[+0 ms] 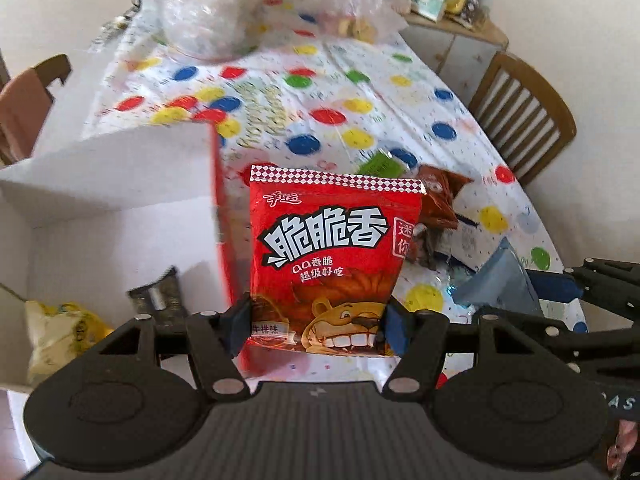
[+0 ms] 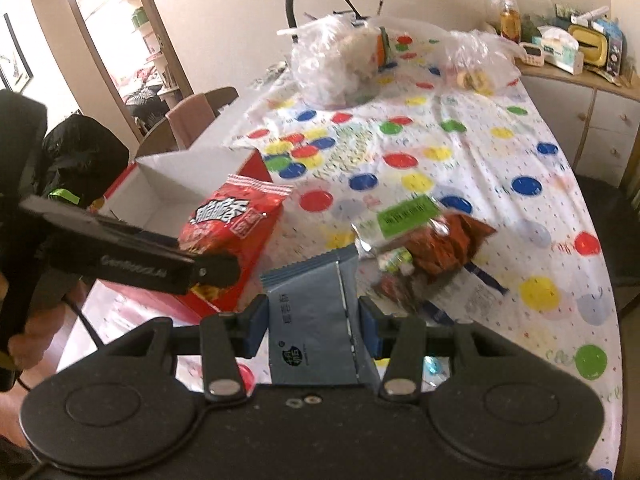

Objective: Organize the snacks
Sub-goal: 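Carry the red bag and blue packet over the open box with both tools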

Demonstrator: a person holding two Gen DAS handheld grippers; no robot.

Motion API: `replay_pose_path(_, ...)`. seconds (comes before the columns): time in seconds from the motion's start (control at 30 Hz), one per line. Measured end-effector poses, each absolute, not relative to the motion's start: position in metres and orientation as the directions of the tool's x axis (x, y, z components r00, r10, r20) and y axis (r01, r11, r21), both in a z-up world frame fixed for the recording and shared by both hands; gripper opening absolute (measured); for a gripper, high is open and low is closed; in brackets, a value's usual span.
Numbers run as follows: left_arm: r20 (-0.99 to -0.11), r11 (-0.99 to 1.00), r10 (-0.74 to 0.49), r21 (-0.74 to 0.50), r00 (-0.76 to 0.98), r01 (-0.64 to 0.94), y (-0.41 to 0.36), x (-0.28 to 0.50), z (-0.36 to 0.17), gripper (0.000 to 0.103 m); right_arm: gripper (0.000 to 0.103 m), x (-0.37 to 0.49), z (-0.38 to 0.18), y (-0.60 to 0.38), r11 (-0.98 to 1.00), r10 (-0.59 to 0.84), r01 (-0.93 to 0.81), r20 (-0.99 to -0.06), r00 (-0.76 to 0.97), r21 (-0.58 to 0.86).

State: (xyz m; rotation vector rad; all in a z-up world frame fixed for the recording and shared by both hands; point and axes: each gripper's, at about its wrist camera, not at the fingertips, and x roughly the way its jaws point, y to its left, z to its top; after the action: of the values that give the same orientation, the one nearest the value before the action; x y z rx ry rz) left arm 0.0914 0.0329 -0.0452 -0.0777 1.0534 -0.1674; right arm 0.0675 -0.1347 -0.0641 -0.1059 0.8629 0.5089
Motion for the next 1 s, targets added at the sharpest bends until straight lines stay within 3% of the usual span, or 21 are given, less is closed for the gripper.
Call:
replay_pose_path(0.57,-0.817,0.994,-0.046,-0.094,0.575,-0.054,0.153,0.057,-0.011,0.065,0.046,0.074,-0.052,0.003,0.799,0.466,-0.596,-0.712,0.526,0.083)
replay_pose_path(1.0,-0.858,0.985,0.066,-0.026,0.510,-0.172,0.234,0.054,-0.041,0.065,0.046,0.093,-0.095,0.081,0.767,0.416,-0.642,-0.768,0.487,0.009)
